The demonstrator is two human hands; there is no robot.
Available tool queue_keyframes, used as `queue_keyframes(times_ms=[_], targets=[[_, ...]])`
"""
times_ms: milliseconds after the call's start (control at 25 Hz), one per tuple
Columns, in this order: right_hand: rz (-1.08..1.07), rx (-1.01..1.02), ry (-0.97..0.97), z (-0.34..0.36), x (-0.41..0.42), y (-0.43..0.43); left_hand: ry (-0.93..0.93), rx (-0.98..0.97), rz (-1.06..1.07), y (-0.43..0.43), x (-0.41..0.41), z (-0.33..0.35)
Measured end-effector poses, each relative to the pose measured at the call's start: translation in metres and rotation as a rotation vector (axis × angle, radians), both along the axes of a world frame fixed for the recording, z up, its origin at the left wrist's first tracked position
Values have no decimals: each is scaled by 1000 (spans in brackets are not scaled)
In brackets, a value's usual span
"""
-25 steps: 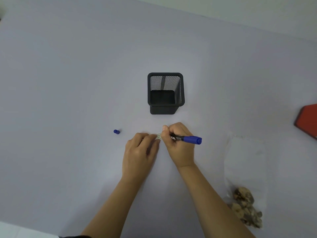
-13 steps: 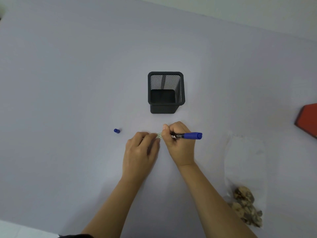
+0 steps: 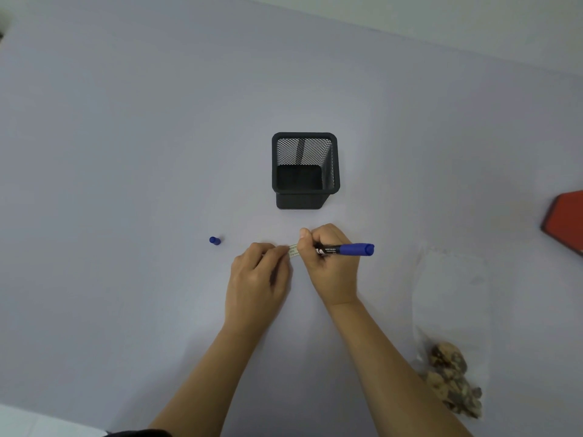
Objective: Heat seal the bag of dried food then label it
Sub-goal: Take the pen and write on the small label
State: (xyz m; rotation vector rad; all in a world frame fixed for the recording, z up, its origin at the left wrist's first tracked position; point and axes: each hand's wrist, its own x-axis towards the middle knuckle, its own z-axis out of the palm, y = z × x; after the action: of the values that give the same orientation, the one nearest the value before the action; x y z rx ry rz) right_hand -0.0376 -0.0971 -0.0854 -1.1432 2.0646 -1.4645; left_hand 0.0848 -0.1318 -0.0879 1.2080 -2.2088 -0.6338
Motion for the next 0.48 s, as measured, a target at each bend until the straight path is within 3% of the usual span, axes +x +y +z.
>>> queue_keyframes(times_ms=[480], targets=[[-32,-18,1,-1,0,0,6,-5,0,0,0,-1]])
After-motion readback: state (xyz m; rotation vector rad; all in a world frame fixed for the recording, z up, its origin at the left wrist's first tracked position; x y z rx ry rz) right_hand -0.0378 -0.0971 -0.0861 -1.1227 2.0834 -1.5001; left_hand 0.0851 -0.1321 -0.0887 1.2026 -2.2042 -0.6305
